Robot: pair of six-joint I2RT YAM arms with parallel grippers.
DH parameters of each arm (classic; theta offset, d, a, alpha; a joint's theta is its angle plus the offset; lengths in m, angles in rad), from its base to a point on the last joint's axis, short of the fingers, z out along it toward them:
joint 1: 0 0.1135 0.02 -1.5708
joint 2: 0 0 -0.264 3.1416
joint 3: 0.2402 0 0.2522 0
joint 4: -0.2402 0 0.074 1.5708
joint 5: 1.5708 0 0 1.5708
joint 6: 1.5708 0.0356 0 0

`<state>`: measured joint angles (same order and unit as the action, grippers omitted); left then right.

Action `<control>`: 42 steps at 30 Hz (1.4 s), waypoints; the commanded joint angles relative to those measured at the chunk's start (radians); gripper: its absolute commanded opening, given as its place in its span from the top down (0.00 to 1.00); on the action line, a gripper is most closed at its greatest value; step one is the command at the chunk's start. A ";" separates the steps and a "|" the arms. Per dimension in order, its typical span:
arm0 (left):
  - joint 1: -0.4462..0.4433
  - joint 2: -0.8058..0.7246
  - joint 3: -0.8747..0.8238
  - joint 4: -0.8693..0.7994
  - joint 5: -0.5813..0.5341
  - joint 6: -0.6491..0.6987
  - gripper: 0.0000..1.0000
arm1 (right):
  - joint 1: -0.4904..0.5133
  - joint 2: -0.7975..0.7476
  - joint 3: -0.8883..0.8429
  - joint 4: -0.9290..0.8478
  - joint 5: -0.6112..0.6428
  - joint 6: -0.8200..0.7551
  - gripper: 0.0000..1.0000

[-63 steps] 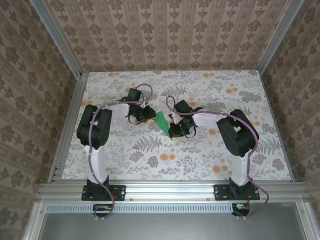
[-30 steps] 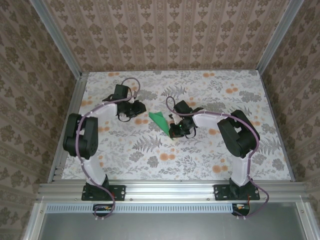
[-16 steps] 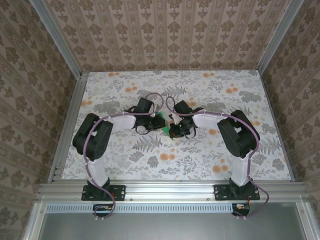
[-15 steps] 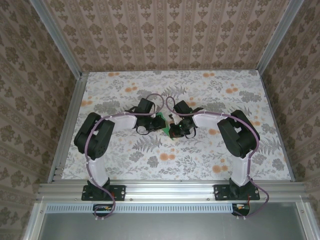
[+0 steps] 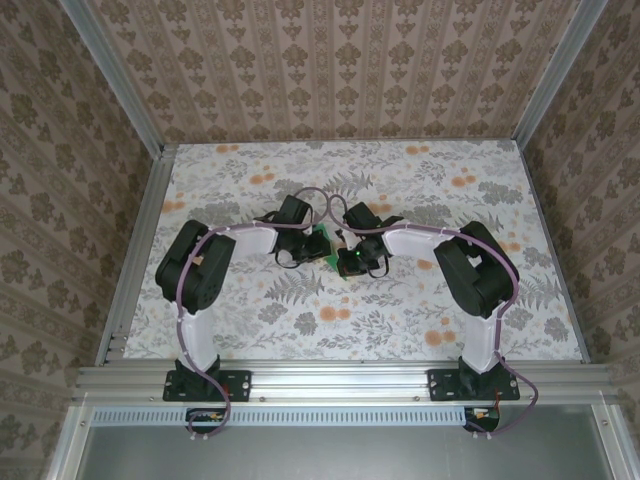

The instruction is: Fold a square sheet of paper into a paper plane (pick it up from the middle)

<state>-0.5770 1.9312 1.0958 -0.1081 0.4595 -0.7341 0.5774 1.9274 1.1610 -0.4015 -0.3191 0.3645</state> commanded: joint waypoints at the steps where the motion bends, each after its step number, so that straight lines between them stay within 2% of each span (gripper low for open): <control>1: 0.045 0.020 -0.001 -0.027 -0.036 0.016 0.85 | 0.002 0.100 -0.076 -0.218 0.225 -0.023 0.96; 14: 0.191 0.075 0.055 -0.057 -0.016 0.075 0.85 | 0.012 0.111 -0.079 -0.228 0.232 -0.023 0.96; 30: 0.259 0.165 0.175 -0.122 -0.066 0.132 0.84 | 0.015 0.115 -0.081 -0.226 0.236 -0.020 0.96; 42: 0.325 0.165 0.223 -0.173 -0.081 0.159 0.84 | 0.016 0.110 -0.081 -0.215 0.226 -0.015 0.96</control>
<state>-0.3016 2.0655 1.3064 -0.2436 0.5110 -0.6159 0.5949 1.9259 1.1652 -0.4110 -0.2756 0.3645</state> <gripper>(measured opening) 0.160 0.057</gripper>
